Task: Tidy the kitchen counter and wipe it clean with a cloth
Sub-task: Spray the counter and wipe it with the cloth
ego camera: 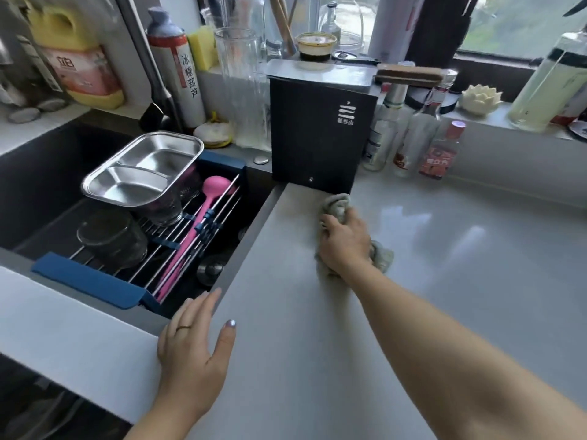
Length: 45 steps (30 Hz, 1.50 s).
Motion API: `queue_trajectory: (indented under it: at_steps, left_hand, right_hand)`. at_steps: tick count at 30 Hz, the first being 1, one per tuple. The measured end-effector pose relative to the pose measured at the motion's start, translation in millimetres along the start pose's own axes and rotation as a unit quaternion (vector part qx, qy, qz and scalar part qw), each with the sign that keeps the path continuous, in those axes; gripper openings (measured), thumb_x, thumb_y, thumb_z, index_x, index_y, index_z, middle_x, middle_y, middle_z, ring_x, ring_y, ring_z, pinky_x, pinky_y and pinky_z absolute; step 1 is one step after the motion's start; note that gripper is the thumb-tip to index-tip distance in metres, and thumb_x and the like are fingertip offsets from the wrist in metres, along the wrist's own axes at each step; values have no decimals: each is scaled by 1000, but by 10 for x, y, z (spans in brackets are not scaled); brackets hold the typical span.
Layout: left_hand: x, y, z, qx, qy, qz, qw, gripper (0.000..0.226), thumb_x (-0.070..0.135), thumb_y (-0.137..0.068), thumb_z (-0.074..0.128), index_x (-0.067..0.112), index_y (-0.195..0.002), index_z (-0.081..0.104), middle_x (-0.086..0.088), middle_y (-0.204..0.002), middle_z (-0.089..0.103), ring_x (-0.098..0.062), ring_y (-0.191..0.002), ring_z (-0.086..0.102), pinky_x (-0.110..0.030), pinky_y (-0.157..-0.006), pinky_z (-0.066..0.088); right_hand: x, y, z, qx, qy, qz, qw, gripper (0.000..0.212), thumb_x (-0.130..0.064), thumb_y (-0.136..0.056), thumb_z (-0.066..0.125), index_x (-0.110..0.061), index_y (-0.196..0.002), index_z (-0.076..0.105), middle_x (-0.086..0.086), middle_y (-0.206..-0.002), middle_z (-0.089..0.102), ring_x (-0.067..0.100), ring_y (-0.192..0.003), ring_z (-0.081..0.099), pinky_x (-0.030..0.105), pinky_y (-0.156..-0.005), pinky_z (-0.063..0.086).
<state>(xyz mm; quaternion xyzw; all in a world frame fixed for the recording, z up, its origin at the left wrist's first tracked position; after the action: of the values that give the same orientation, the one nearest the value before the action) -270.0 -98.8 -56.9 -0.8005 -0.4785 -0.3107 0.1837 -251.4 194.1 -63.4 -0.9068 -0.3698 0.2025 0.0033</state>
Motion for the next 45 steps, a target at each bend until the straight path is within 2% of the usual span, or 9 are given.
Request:
queue_trajectory:
  at_steps: [4,10,14,19,22,24,28,35,45]
  left_hand:
    - [-113,-96,-24,-24,0,9,1000,65,46,-74,33,26,-136,34,2,-146,36,-17,-138,22,-42,-112,15]
    - [-245,-192,-46,-59,-1,37,998,60,41,-81,40,26,-138,32,1,-146,36,-17,-138,23,-42,-112,17]
    - [-238,-161,-94,-56,23,45,997,62,36,-75,38,19,-136,37,-7,-142,42,-24,-136,29,-47,-111,23]
    - [-62,18,22,-56,34,50,997,62,30,-75,35,14,-135,38,-13,-140,44,-31,-134,31,-51,-110,24]
    - [203,239,214,-68,25,68,995,61,30,-75,34,12,-133,40,-13,-140,44,-31,-133,31,-48,-111,23]
    - [424,433,385,-83,9,92,992,61,30,-75,35,11,-133,41,-13,-140,45,-32,-133,33,-47,-111,22]
    - [830,859,793,-125,-13,128,984,63,32,-74,36,12,-133,41,-12,-141,45,-30,-133,34,-46,-111,22]
    - [1407,1499,1310,-156,-25,176,972,57,34,-80,42,17,-134,39,-9,-142,44,-30,-135,31,-45,-111,19]
    - [1638,1749,1563,-155,-54,178,970,52,18,-86,54,18,-135,38,-9,-142,44,-29,-135,30,-46,-110,18]
  right_hand:
    - [-759,86,297,-16,-24,-79,996,35,-27,-85,44,-28,-118,55,11,-129,39,35,-109,41,41,-91,40]
    - [-989,534,218,-15,-37,-129,991,35,-26,-84,50,-34,-118,59,9,-132,46,34,-105,45,39,-89,41]
    - [-1149,1370,109,-20,-59,-128,990,36,-21,-73,61,-29,-107,67,15,-112,61,34,-77,55,37,-66,51]
    - [-971,2161,-89,-26,-50,-80,995,36,-32,-68,50,-37,-100,68,7,-100,68,24,-60,55,23,-52,46]
    - [-435,2296,-333,-9,-9,-17,1000,45,-32,-53,71,-39,-97,69,5,-101,70,24,-60,59,24,-47,48]
    - [99,2413,-541,9,-4,41,999,52,-27,-51,77,-36,-102,69,10,-108,67,32,-67,60,33,-52,52]
    - [1349,2737,-941,35,34,175,983,45,-29,-82,51,-42,-125,48,8,-139,38,35,-103,45,43,-88,43]
    - [3189,3399,-1836,104,91,321,937,46,-27,-84,44,-44,-127,44,13,-140,34,38,-109,40,43,-95,38]
    - [4709,4011,-2553,75,68,475,874,53,-34,-83,46,-43,-134,33,19,-139,28,39,-123,32,47,-107,24]
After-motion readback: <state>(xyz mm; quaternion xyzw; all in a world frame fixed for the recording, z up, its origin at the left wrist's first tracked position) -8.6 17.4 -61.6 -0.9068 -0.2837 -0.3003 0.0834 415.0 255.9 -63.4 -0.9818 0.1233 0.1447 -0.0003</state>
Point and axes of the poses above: each hand's wrist, its own y-axis away from the middle knuckle, its own z-axis out of the palm, x = y × z, the point moved 9 cm from there along -y, towards the middle knuckle
